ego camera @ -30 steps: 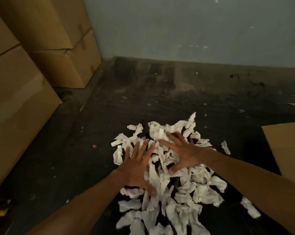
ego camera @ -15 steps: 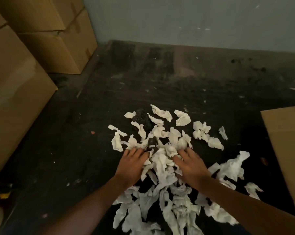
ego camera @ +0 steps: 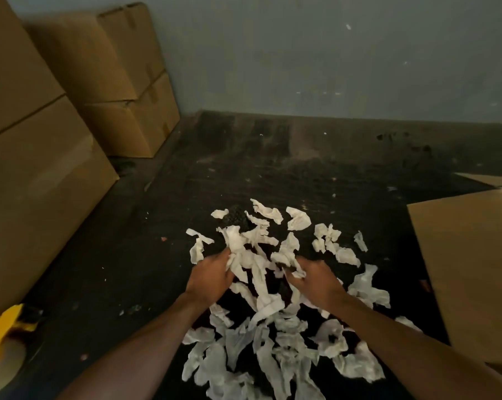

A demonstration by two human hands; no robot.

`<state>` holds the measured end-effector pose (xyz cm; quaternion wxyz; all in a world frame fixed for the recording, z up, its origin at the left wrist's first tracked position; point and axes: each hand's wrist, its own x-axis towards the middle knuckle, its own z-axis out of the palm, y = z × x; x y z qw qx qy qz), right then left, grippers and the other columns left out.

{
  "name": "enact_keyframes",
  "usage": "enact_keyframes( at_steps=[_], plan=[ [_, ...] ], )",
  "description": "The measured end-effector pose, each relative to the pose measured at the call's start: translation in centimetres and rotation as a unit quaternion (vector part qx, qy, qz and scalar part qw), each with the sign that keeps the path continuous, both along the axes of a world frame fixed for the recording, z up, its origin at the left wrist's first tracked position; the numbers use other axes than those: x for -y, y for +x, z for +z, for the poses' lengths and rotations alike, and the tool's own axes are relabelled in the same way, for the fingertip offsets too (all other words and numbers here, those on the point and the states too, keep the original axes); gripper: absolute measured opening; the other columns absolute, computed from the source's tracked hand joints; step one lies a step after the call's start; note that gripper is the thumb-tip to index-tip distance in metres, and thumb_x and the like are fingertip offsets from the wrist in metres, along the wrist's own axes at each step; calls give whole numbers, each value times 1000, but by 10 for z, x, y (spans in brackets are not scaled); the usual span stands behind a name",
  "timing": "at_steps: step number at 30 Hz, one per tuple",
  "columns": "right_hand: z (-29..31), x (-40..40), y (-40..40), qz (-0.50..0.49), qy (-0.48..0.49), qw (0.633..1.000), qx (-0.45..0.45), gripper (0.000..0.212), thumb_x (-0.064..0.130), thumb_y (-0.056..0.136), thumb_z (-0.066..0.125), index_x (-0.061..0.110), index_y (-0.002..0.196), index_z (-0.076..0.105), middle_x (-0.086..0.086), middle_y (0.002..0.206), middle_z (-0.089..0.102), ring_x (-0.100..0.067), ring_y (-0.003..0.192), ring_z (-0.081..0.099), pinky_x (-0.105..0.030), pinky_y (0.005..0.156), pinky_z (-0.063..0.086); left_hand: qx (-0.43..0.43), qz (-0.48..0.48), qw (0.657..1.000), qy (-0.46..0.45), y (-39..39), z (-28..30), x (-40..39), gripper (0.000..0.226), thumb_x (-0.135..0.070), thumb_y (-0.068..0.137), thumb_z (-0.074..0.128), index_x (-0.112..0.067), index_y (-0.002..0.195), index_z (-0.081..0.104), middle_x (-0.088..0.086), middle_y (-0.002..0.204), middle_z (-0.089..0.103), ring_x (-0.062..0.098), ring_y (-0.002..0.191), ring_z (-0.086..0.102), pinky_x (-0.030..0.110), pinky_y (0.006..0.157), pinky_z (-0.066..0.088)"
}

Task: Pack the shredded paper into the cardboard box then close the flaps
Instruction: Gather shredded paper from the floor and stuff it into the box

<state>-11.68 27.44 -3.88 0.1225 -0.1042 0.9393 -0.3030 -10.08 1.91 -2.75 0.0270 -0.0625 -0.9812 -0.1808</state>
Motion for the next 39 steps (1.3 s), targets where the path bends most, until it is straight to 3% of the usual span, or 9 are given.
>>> enact_keyframes(
  at_steps=[6,10,16,20,23,28,32,36,39],
  plan=[
    [60,-20,-3,-10,-28,998,-63,15,38,96,57,24,92,58,0,77,63,-12,64,60,-26,55,44,-32,49,998,-14,16,44,2,39,-24,91,56,-15,128,56,13,101,71,35,93,67,42,77,54],
    [97,-37,0,-22,-43,995,-82,22,41,94,58,21,101,64,0,81,68,-15,70,65,-41,71,56,-61,50,997,3,29,83,-6,31,-22,89,54,-18,120,58,10,90,69,32,83,67,42,71,54],
    [140,-60,25,-45,-30,991,-122,19,39,96,57,23,105,61,3,85,65,-10,74,64,-31,67,54,-79,54,995,27,60,123,-15,38,-23,91,53,-18,129,54,3,83,66,21,71,66,43,66,57],
    [168,-77,55,-55,7,987,-152,23,41,96,56,22,107,62,0,91,68,-14,79,64,-38,74,57,-95,59,993,31,95,144,-20,45,-24,94,51,-17,138,48,2,84,66,18,71,65,42,66,58],
    [189,-89,84,-66,44,981,-176,25,42,97,54,20,107,61,0,89,66,-16,77,62,-33,67,50,-111,69,991,32,123,155,-24,44,-26,94,49,-17,137,49,2,84,65,19,72,65,45,67,57],
    [203,-116,130,-84,58,977,-189,23,44,95,55,22,94,61,-1,81,65,-16,72,62,-40,68,55,-122,43,990,59,161,168,-45,35,-28,97,50,-18,130,53,-1,80,63,15,68,63,41,63,56],
    [210,-145,164,-100,67,975,-189,19,40,96,56,22,89,58,1,76,62,-13,67,59,-28,55,43,-124,32,989,71,183,177,-74,29,-28,96,49,-18,122,56,-2,80,61,17,72,63,41,67,56],
    [217,-178,184,-134,75,971,-182,29,44,95,57,18,83,60,-3,71,65,-21,64,65,-40,60,57,-127,7,988,86,189,184,-107,31,-30,98,50,-18,126,56,-1,83,65,17,74,65,42,69,57],
    [226,-207,198,-154,77,963,-207,26,43,95,57,17,88,58,-1,75,65,-15,63,61,-30,51,46,-144,-18,986,86,187,192,-139,30,-32,99,50,-19,125,58,-5,84,64,16,74,63,37,69,53]
  ],
)
